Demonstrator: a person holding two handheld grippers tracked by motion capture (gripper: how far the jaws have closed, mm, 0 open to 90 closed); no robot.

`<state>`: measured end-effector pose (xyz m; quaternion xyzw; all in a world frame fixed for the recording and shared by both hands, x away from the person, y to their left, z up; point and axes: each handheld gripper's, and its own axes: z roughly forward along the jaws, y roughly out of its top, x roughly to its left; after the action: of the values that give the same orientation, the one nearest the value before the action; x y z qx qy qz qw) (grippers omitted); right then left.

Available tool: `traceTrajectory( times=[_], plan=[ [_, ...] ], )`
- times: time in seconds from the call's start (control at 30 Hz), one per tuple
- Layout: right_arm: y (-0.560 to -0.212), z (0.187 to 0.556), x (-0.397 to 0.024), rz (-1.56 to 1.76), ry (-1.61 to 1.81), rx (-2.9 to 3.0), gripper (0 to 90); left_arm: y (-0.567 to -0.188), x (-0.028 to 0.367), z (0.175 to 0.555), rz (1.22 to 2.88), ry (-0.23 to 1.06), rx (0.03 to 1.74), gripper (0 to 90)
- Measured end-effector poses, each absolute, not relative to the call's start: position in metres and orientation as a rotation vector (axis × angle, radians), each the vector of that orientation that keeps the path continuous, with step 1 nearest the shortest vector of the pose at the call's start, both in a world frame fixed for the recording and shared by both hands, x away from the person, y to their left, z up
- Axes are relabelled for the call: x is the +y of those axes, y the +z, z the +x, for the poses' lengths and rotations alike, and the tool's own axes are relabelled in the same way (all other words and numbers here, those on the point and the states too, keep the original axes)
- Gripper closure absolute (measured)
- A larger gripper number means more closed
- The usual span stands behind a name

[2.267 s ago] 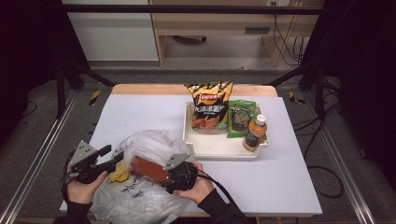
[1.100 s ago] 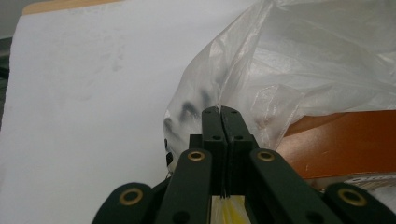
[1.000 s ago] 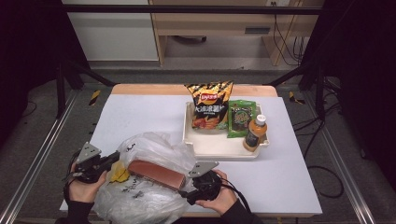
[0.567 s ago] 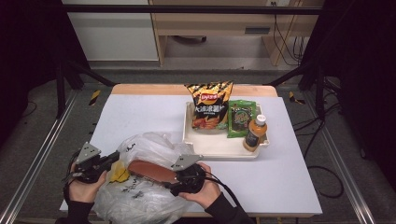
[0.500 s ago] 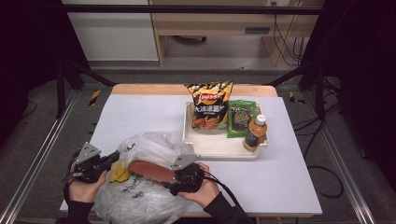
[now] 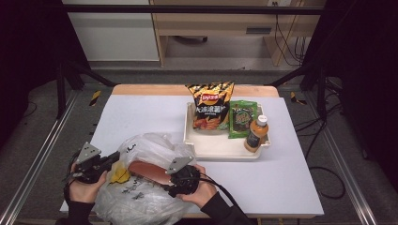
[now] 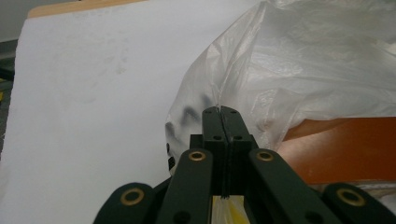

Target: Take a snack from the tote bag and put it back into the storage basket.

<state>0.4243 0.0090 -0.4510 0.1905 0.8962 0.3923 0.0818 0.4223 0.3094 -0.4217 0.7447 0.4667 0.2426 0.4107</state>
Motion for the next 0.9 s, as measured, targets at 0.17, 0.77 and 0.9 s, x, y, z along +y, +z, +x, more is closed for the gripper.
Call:
traceTrajectory(
  times=[0.17,0.77,0.9],
  plan=[
    [-0.445,0.419,0.000,0.499,1.183,2.716,43.9,-0.423,0.312,0.424,1.863,0.625,1.195,89.9],
    [-0.425,0.419,-0.009,0.453,1.453,2.603,43.8,-0.426,0.308,0.426,1.893,0.621,1.183,89.9],
    [-0.428,0.420,-0.001,0.433,1.393,2.632,43.7,-0.425,0.307,0.426,1.895,0.624,1.177,90.0]
  ],
)
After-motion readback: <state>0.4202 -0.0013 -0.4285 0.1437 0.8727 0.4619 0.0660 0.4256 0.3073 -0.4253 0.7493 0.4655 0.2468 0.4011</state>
